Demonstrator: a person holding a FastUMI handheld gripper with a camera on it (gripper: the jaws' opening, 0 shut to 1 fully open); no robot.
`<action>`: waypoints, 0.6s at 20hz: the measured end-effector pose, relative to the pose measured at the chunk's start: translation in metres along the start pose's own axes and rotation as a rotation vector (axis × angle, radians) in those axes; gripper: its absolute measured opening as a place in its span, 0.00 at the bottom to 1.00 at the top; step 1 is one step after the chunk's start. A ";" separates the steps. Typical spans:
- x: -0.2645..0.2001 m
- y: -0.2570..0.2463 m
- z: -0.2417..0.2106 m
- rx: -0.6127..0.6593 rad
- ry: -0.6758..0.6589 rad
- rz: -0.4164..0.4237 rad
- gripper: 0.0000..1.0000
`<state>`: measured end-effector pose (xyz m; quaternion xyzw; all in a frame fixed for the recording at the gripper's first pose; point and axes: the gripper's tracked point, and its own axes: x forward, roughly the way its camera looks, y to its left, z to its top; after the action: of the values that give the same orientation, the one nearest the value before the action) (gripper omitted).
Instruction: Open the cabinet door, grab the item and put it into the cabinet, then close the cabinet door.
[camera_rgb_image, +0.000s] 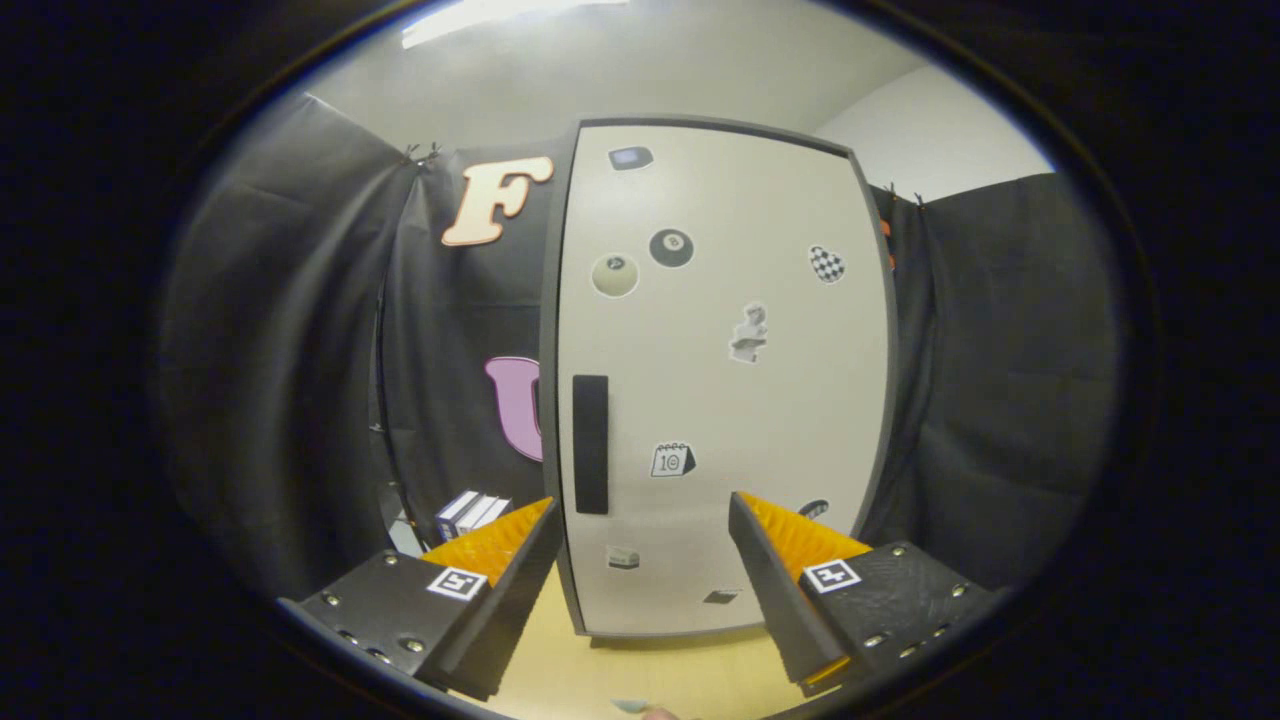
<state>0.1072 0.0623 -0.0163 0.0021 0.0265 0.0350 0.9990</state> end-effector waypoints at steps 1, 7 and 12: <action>0.010 0.005 0.000 0.004 -0.003 0.009 0.99; 0.076 0.026 0.002 0.024 0.006 0.042 0.99; 0.107 0.037 -0.006 0.028 0.029 0.047 0.99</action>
<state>0.2104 0.1067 -0.0278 0.0163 0.0413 0.0579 0.9973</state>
